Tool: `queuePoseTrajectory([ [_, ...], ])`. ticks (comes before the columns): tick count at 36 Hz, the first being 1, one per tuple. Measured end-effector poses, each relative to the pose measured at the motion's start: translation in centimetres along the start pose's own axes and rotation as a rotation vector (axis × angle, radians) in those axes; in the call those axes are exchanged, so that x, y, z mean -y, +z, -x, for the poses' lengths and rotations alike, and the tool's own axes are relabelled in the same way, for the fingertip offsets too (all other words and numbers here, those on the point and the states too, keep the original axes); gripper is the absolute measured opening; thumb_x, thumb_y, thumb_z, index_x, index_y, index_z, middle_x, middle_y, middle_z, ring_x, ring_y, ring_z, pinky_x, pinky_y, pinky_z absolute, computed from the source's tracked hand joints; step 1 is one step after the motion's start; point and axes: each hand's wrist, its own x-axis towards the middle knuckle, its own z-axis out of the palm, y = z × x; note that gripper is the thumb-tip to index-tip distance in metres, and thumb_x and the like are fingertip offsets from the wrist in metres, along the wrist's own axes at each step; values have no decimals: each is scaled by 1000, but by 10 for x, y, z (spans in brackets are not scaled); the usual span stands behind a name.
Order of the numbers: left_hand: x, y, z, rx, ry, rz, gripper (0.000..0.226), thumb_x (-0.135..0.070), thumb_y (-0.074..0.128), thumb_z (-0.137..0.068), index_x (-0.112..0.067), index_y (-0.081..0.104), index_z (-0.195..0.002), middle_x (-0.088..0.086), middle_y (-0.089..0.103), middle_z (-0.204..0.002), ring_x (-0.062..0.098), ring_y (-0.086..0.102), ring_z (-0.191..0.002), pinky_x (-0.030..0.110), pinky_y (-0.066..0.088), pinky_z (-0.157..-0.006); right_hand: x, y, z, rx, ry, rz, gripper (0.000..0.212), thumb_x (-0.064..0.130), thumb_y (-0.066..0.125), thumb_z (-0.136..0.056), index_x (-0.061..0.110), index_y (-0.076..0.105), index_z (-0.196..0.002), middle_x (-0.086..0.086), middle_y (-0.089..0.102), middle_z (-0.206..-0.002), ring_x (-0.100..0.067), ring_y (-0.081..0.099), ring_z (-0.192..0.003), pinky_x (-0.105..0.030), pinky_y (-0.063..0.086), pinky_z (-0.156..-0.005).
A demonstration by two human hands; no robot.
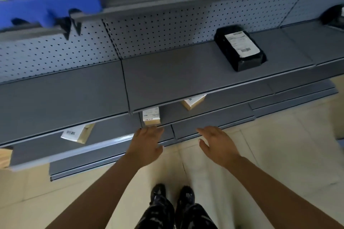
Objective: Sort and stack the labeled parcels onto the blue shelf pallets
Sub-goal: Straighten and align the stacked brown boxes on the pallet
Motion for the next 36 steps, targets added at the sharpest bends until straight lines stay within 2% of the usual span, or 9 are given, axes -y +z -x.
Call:
queuePoseTrajectory([
  [5,20,39,-40,28,-30,-67,62,-43,47,-94,-23,25,-149,3,31,-153,24,28,-139,37,19,-114,-20,42,-41,13,12,32,44,31,48,-95,20,46,-138,-6,52,-135,-24,44,-125,-38,42,-100],
  [13,61,122,-110,-18,-87,-152,66,-46,46,-93,-21,23,-149,6,35,-149,26,30,-137,40,21,-114,-62,132,-117,-40,68,67,42,32,47,-96,18,47,-136,-9,56,-130,-26,48,-121,-39,42,-97],
  [19,88,173,-155,-124,-136,-151,68,-48,46,-93,-25,19,-151,5,23,-155,26,16,-143,47,14,-117,-88,182,-178,-108,51,111,48,26,54,-92,16,45,-137,-16,45,-138,-35,39,-127,-51,43,-98],
  [24,114,207,-189,-252,-128,-103,67,-42,61,-86,-22,37,-145,12,35,-149,35,22,-141,67,18,-110,-105,208,-231,-142,76,227,58,35,49,-93,24,29,-146,-14,27,-151,-37,18,-140,-59,33,-104],
  [27,125,222,-205,-284,-167,-81,67,-48,53,-90,-33,25,-149,8,18,-155,29,6,-144,68,9,-109,-109,220,-259,-128,99,309,64,46,42,-95,32,13,-150,-14,13,-154,-38,5,-143,-69,26,-103],
  [29,129,230,-210,-292,-173,-65,72,-52,51,-89,-39,14,-151,9,10,-157,29,1,-144,71,11,-107,-112,227,-277,-83,154,335,68,53,35,-96,40,-4,-149,-11,-3,-157,-36,-8,-144,-73,18,-103],
  [32,137,243,-214,-298,-155,-149,82,-58,53,-86,-46,1,-147,11,7,-159,31,4,-143,72,23,-100,-115,235,-293,-53,203,333,69,54,35,-96,44,-11,-147,-10,-11,-157,-38,-13,-142,-75,23,-99],
  [34,140,243,-216,-319,-141,-147,82,-53,67,-76,-43,24,-145,15,25,-154,34,19,-136,68,39,-86,-116,238,-297,-35,211,332,67,51,37,-97,43,-6,-147,-11,-14,-156,-40,-15,-141,-71,31,-97],
  [36,142,243,-216,-385,-123,-137,70,-44,78,-68,-35,52,-132,18,39,-145,35,29,-127,64,45,-76,-118,239,-295,-49,196,350,62,46,40,-97,40,4,-147,-13,-10,-155,-42,-12,-141,-68,38,-94],
])
